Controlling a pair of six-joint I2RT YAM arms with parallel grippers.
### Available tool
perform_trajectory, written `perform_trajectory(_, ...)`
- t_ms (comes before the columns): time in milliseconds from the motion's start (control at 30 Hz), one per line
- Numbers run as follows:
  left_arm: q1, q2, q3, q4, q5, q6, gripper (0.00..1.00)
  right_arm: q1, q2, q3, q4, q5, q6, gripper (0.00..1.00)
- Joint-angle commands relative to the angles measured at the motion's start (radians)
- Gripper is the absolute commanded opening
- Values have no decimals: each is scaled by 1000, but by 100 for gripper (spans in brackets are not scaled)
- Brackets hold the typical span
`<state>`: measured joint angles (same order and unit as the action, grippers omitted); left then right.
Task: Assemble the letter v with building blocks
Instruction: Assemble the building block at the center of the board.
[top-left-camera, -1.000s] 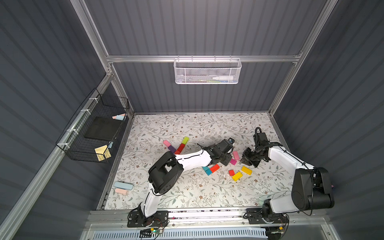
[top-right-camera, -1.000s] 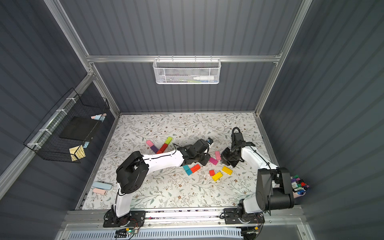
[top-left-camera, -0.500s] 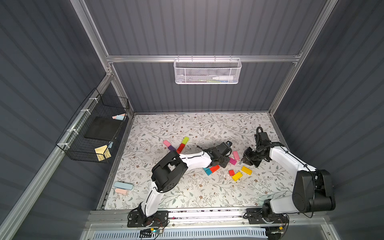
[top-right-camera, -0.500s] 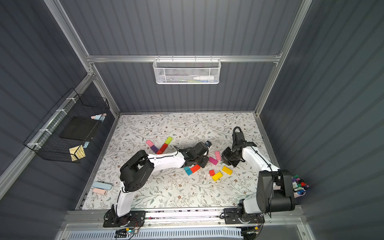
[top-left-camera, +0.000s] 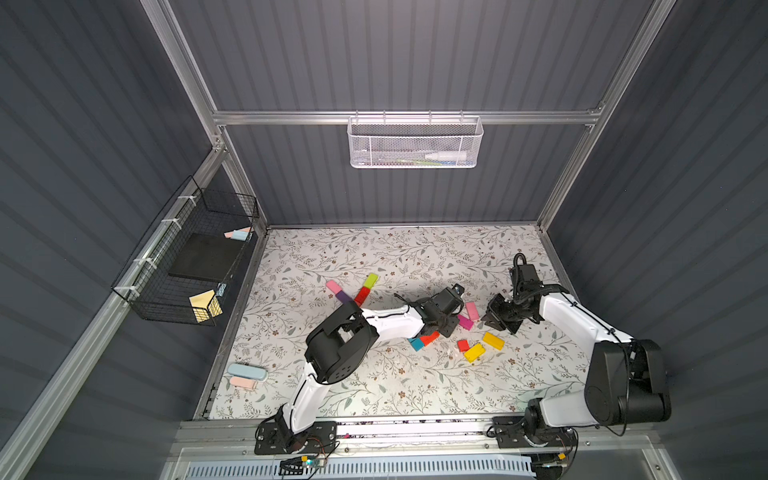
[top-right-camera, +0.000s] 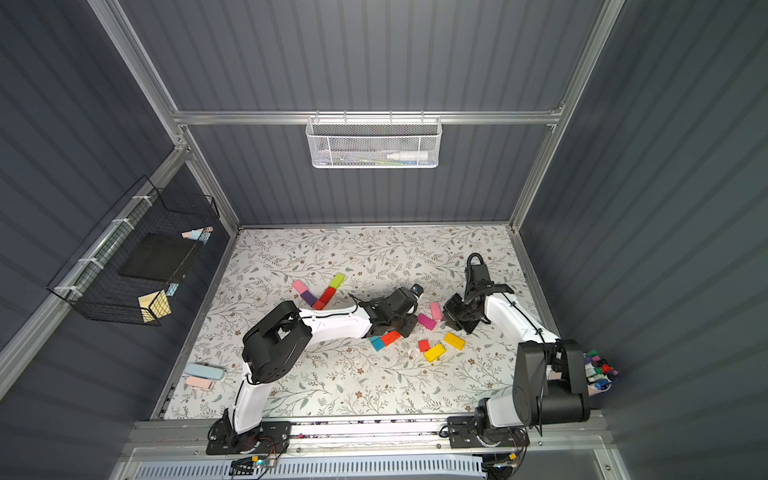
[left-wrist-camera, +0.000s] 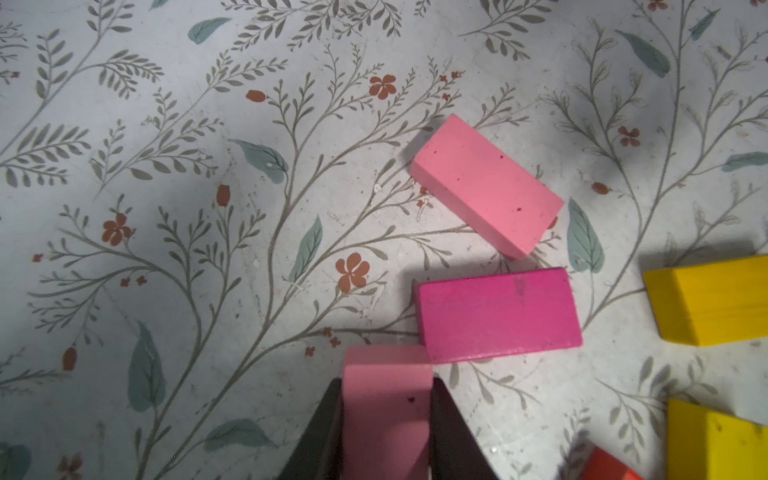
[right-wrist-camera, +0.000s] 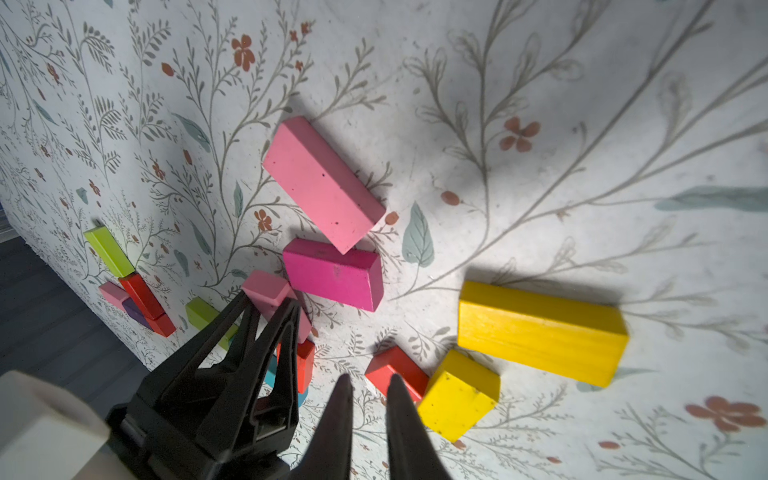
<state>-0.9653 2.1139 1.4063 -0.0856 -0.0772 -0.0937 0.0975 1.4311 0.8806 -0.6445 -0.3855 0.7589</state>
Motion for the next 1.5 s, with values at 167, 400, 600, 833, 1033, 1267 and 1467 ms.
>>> perform_trajectory(167,1,26,-36,-86,-30,49,17,-5,9,-17,12,-24,10,20)
perform_trajectory(400,2,18,-53,-89,-14,75,18,-5,22,-23,29,-40,12,19)
perform_trajectory(600,2,8,-71,-88,-13,72,19,-5,17,-28,32,-40,11,19)
perform_trajectory(833,2,2,-63,-75,7,83,19,-4,22,-32,37,-44,9,19)
perform_trajectory(1033,2,-10,-75,-72,33,92,24,-5,27,-30,39,-43,10,19)
perform_trajectory(1267,-1,-10,-67,-71,48,96,25,-5,41,-26,48,-56,13,20)
perform_trajectory(1467,-9,-1,-47,-78,65,104,25,-5,39,-22,42,-55,11,20)
